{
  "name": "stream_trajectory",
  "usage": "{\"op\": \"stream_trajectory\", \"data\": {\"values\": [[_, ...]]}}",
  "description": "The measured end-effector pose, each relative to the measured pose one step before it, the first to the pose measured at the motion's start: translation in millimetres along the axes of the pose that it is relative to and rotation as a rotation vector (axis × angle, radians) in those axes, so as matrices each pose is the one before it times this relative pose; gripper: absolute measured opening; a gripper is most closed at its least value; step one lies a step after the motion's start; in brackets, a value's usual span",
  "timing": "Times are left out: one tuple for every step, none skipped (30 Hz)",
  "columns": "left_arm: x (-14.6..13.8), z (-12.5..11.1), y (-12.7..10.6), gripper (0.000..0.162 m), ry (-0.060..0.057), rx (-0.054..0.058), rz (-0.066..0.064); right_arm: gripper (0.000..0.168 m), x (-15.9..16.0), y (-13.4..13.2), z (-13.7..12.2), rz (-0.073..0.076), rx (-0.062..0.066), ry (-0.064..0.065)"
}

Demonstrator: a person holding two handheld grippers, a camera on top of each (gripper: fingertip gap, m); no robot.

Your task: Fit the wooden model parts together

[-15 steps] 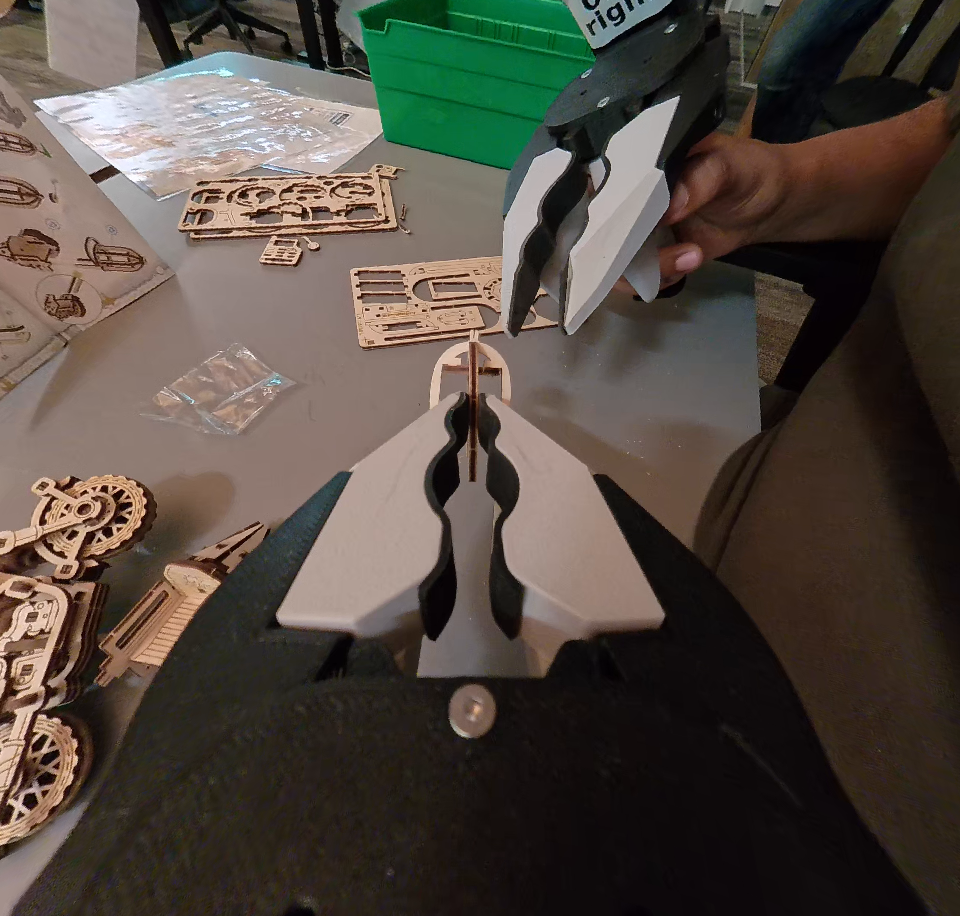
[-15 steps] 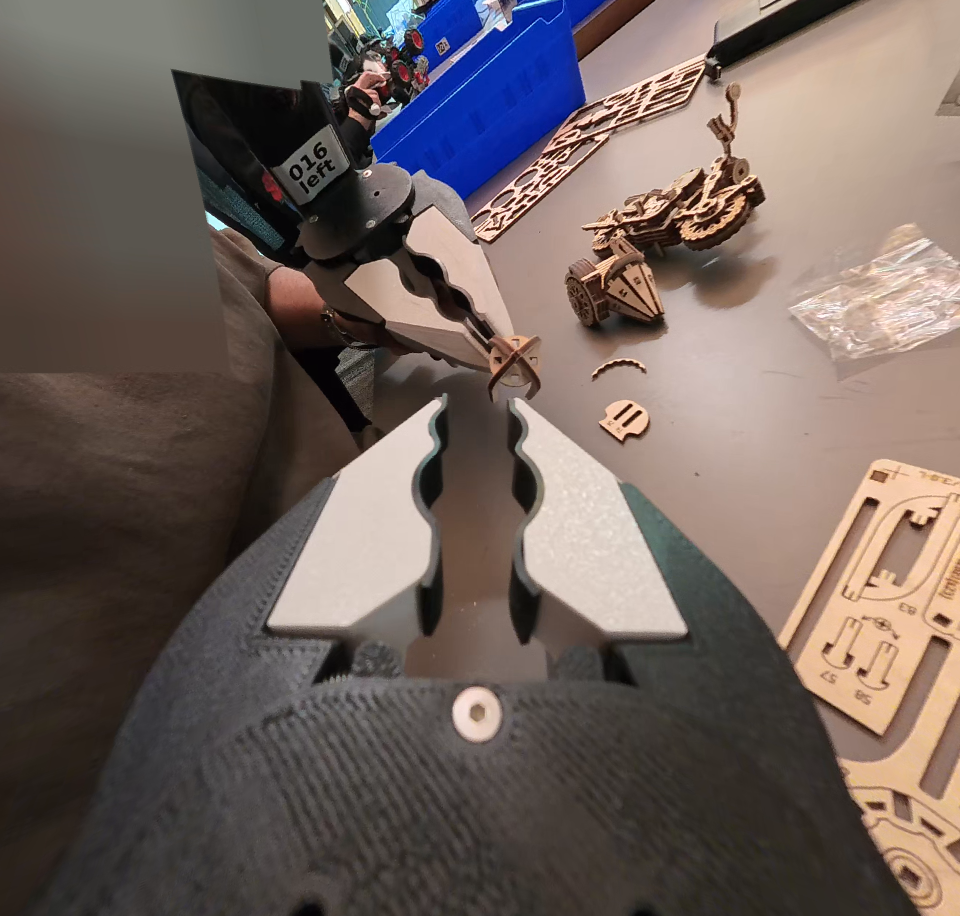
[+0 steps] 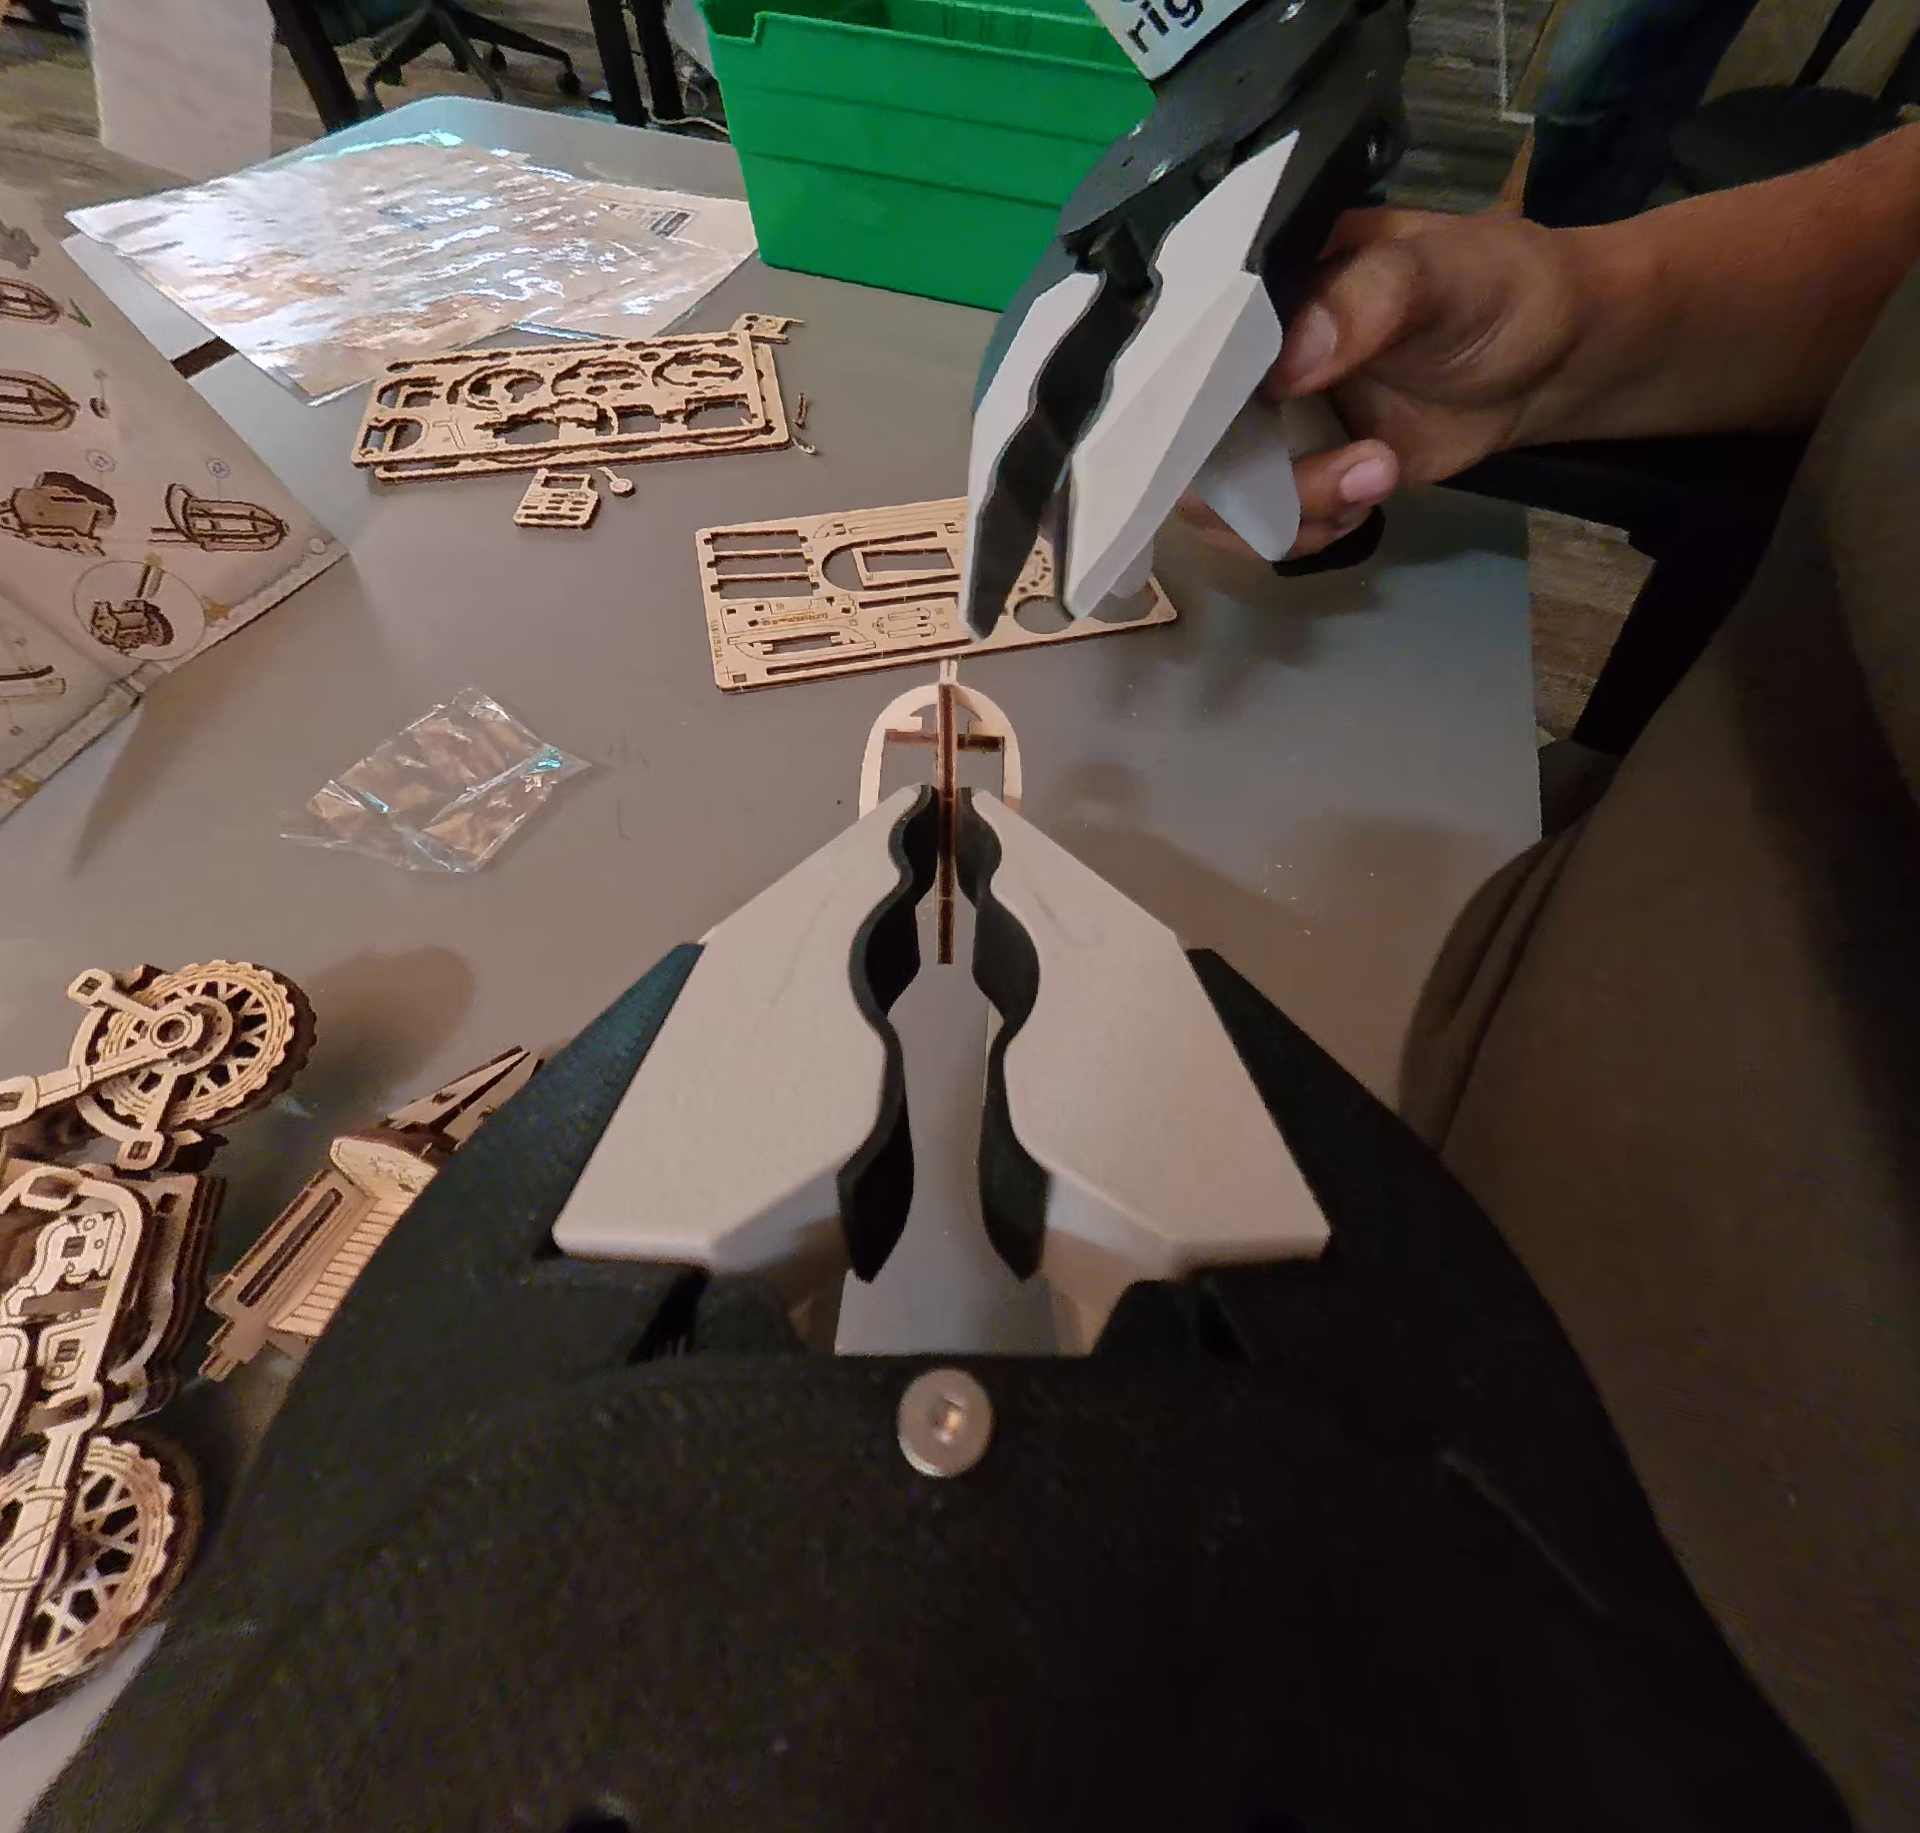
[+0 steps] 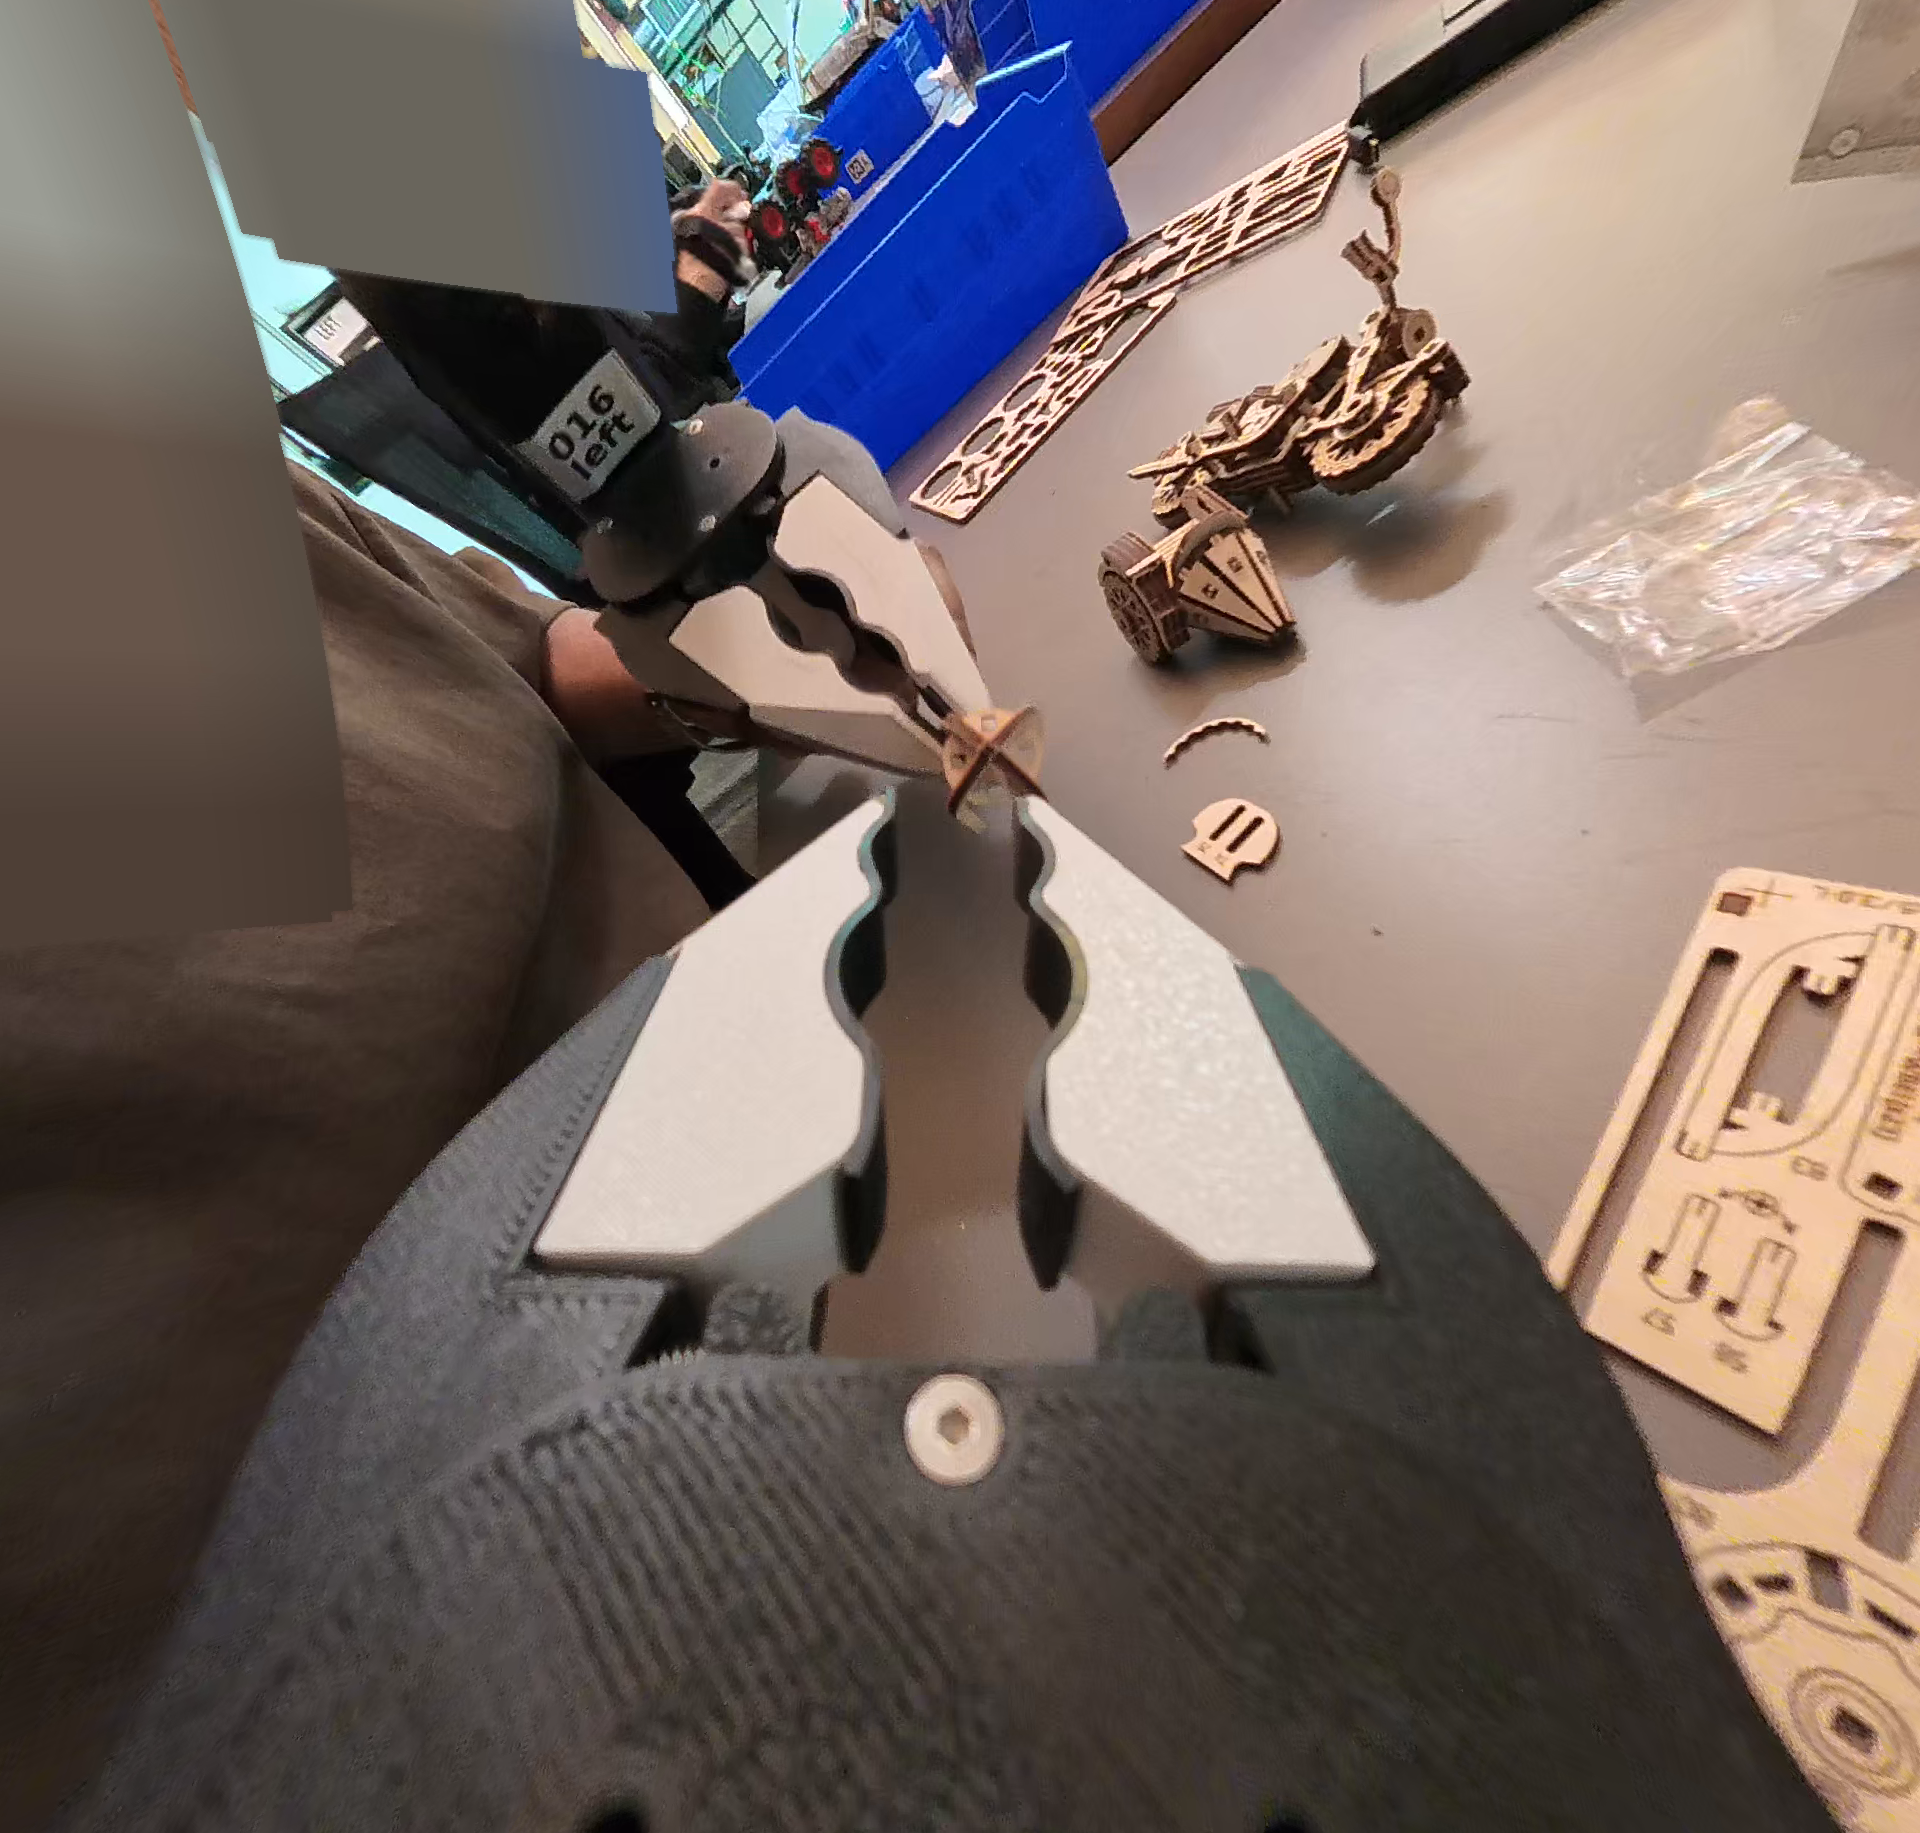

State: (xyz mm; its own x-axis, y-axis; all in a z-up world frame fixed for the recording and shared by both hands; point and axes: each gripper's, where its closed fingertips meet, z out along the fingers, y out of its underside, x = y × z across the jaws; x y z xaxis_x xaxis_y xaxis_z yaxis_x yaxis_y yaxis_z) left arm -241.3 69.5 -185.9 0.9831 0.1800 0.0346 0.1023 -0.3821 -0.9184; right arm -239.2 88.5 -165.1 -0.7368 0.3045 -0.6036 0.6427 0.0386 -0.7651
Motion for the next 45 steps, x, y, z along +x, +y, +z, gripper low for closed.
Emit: {"op": "stream_trajectory", "data": {"values": [[0.78, 0.56, 0.6, 0.002, -0.0023, -0.0042, 0.0108, 0.018, -0.24, -0.07, 1.08, 0.006, -0.0009, -0.001], [0.78, 0.62, 0.62, 0.002, -0.0035, -0.0057, 0.0148, 0.017, 0.3, 0.45, 1.09, 0.0074, -0.003, 0.0025], [0.99, 0.67, 0.87, 0.002, -0.0054, -0.0066, 0.0197, 0.015, 0.91, 1.14, 1.38, 0.0093, -0.0053, 0.0054], [1.03, 0.66, 0.94, 0.002, -0.0064, -0.0081, 0.0231, 0.012, 0.84, 1.59, 1.45, 0.0119, -0.006, 0.004], [1.31, 0.89, 1.16, 0.002, -0.0065, -0.0092, 0.0255, 0.011, 0.29, 1.72, 1.41, 0.0153, -0.0059, -0.0015], [1.41, 0.83, 1.03, 0.002, -0.0067, -0.0091, 0.0266, 0.01, 0.38, 1.97, 1.44, 0.0193, -0.0069, -0.003], [1.31, 0.89, 0.99, 0.002, -0.0072, -0.0081, 0.0257, 0.01, 0.66, 2.22, 1.4, 0.0206, -0.008, -0.0036], [1.04, 0.71, 0.86, 0.002, -0.0069, -0.0066, 0.0224, 0.01, 0.92, 2.06, 1.2, 0.0191, -0.0078, -0.0026], [0.65, 0.54, 1.07, 0.002, -0.0069, -0.0078, 0.0192, 0.011, 1.3, 1.39, 0.64, 0.016, -0.0046, -0.0008], [0.26, 0.48, 1.28, 0.002, -0.0075, -0.0086, 0.0196, 0.011, 0.85, 0.65, 0.1, 0.0138, -0.0018, -0.0031], [0.41, 0.42, 0.74, 0.002, -0.0049, -0.0052, 0.0176, 0.011, 0.43, 0.29, -0.07, 0.0139, -0.0008, -0.006], [0.38, 0.19, 0.32, 0.002, -0.0043, -0.0026, 0.0121, 0.01, 0.28, 0.25, -0.11, 0.0127, -0.0007, -0.0067], [0.48, 0.18, 0.0, 0.002, -0.0021, -0.002, 0.0087, 0.008, 0.35, 0.47, -0.11, 0.0106, -0.0018, -0.0045], [0.45, 0.07, 0.14, 0.002, -0.0013, -0.0012, 0.0076, 0.007, 0.83, 0.63, -0.18, 0.0083, -0.0025, -0.0018], [0.44, 0.11, -0.02, 0.002, -0.0016, -0.0011, 0.0071, 0.005, 0.6, 0.63, -0.12, 0.0066, -0.0028, -0.0014], [-0.02, 0.04, 0.23, 0.002, -0.0043, -0.0019, 0.007, 0.002, 0.41, 0.55, 0.14, 0.0059, -0.0028, -0.002], [0.05, 0.02, 0.07, 0.002, -0.0034, -0.0014, 0.0074, 0.002, 0.3, 0.33, 0.2, 0.0055, -0.0021, -0.0008], [0.04, -0.01, 0.18, 0.002, -0.0029, -0.0007, 0.0059, 0.001, 0.27, 0.31, 0.14, 0.0028, -0.0018, -0.0004], [-0.09, -0.12, -0.08, 0.002, -0.0029, 0.0009, 0.0038, 0.002, 0.2, 0.23, 0.07, 0.0017, -0.0021, -0.0004], [-0.47, -0.12, -0.43, 0.002, -0.0043, 0.0033, -0.0002, 0.001, 0.23, 0.08, -0.04, 0.0016, -0.001, -0.0007], [-1.01, -0.08, -0.84, 0.002, -0.0066, 0.0068, -0.0064, 0.001, 0.03, -0.25, -0.12, 0.0017, 0.001, -0.0019], [-2.3, -0.09, -0.97, 0.004, -0.0136, 0.0086, -0.0157, 0.001, 0.07, -0.53, -0.48, 0.0015, 0.0033, -0.0018], [-2.55, -0.13, -0.73, 0.012, -0.0114, 0.0052, -0.0199, 0.0, 0.06, -1.14, -0.67, 0.0011, 0.0069, -0.0017], [-1.16, -0.59, -0.95, 0.02, 0.0008, 0.0053, -0.0191, 0.001, -0.33, -2.03, -1.14, -0.0004, 0.0117, -0.0035], [-1.61, -0.99, -1.97, 0.033, 0.0008, 0.0123, -0.022, 0.0, -0.47, -2.46, -1.67, -0.0036, 0.0141, -0.0042], [-3.0, -1.2, -2.26, 0.041, -0.0053, 0.0149, -0.0277, 0.0, -0.06, -2.3, -1.82, -0.0071, 0.0114, -0.0012], [-3.49, -1.44, -2.17, 0.046, -0.0049, 0.0151, -0.0297, 0.0, 0.29, -1.39, -1.57, -0.0111, 0.0049, 0.0028], [-4.65, -1.55, -2.54, 0.054, -0.0089, 0.0178, -0.0363, 0.0, -0.7, -0.71, -1.23, -0.0173, 0.0013, -0.0013], [-4.25, -1.74, -2.33, 0.058, -0.0014, 0.0172, -0.0413, 0.0, -1.51, -0.6, -1.04, -0.0209, 0.0003, -0.0026], [-2.83, -1.65, -2.17, 0.059, 0.012, 0.0164, -0.0447, 0.0, -0.4, 0.02, -0.69, -0.0217, -0.0041, 0.0067], [-3.15, -1.86, -2.49, 0.061, 0.0116, 0.0199, -0.0501, 0.0, -1.12, 0.28, -0.22, -0.0293, -0.0058, 0.0057], [-2.17, -1.86, -2.91, 0.061, 0.0187, 0.0215, -0.0512, 0.001, -1.9, 0.11, -0.15, -0.033, -0.006, 0.0031], [-1.11, -1.55, -2.01, 0.062, 0.0256, 0.0154, -0.0508, 0.001, -0.82, 0.27, -0.11, -0.0321, -0.0079, 0.011], [-1.99, -1.12, -1.09, 0.063, 0.0186, 0.009, -0.0491, 0.001, -0.82, 0.75, 0.14, -0.035, -0.0102, 0.011], [-0.04, -0.91, -0.71, 0.063, 0.0292, 0.0064, -0.0411, 0.001, -1.61, 0.75, 0.07, -0.0392, -0.0095, 0.0053], [0.59, -0.58, 0.35, 0.064, 0.0297, -0.0012, -0.0345, 0.001, -1.23, 0.24, -0.22, -0.0417, -0.0063, 0.0106], [-1.08, -0.34, 0.55, 0.066, 0.0136, -0.0036, -0.0294, 0.001, -0.81, -0.69, -0.58, -0.0475, -0.0012, 0.0154], [0.21, -0.38, -0.13, 0.067, 0.0158, 0.0015, -0.0205, 0.001, -1.09, -1.44, -0.94, -0.0552, 0.0015, 0.0141], [0.28, -0.48, -0.66, 0.067, 0.0117, 0.0042, -0.0143, 0.001, -0.25, -1.5, -1.23, -0.0588, 0.0011, 0.0196], [-0.33, -0.38, -0.97, 0.067, 0.0023, 0.0052, -0.0078, 0.001, 0.58, -1.42, -1.44, -0.0608, -0.0002, 0.0241], [-0.12, -0.23, -0.6, 0.067, 0.0008, 0.0034, -0.0017, 0.0, 0.53, -1.1, -1.52, -0.0605, -0.0013, 0.0222], [-0.3, 0.02, 0.25, 0.067, -0.0008, -0.0015, 0.0012, 0.001, 0.88, -0.61, -1.49, -0.0528, -0.0022, 0.0207], [-0.74, 0.2, 0.71, 0.067, -0.0042, -0.0036, 0.0019, 0.0, 0.67, -0.48, -1.28, -0.0412, -0.0007, 0.0173], [-0.38, 0.14, 0.52, 0.067, -0.0019, -0.0028, 0.0015, 0.0, 0.72, -0.63, -1.13, -0.0297, 0.0021, 0.0129], [0.33, 0.09, 0.31, 0.067, 0.0018, -0.0016, 0.0002, 0.001, 1.2, -0.4, -0.92, -0.017, 0.0018, 0.0134]]}}
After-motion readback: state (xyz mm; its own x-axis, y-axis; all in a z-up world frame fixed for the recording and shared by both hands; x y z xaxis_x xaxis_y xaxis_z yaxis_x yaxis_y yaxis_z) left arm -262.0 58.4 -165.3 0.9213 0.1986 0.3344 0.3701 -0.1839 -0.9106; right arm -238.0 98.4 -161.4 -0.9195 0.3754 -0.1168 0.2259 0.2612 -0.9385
